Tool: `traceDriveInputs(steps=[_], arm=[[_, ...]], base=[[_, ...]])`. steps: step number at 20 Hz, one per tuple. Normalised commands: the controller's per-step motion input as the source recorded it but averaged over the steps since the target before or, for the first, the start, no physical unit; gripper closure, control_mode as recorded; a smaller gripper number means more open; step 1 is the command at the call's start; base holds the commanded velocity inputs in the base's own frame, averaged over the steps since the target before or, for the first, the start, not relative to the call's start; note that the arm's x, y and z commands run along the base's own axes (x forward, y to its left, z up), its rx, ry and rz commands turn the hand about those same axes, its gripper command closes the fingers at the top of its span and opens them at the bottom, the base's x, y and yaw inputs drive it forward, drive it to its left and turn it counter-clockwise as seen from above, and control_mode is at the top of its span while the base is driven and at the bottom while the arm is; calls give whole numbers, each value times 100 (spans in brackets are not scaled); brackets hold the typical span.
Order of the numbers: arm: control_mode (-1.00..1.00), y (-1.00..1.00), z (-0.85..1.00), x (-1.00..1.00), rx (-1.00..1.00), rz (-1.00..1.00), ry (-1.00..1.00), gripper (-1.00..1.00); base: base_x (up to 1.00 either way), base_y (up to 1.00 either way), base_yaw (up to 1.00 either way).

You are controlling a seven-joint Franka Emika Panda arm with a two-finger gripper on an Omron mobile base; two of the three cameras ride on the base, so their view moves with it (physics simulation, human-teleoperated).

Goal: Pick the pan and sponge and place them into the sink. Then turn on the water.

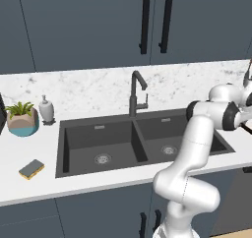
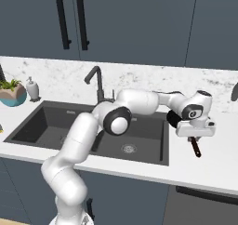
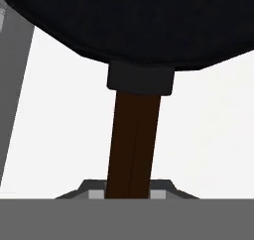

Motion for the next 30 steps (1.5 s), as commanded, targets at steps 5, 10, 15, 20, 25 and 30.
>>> traceDriveInputs(steps=[5, 10, 15, 20, 25, 30], arm=[[-100, 66, 19, -9, 0, 2, 0, 100], [-100, 71, 2, -17, 0, 1, 0, 100], [-100, 62, 0, -24, 0, 1, -4, 100], [-100, 57, 0, -28, 0, 0, -8, 100], [-100, 64, 0, -17, -5, 2, -3, 100], [-100, 55, 0, -2, -11, 5, 0, 100]], base=[[0, 0, 0], [0, 0, 0], [0, 0, 0], [0, 0, 0], [0, 0, 0], [0, 0, 0]])
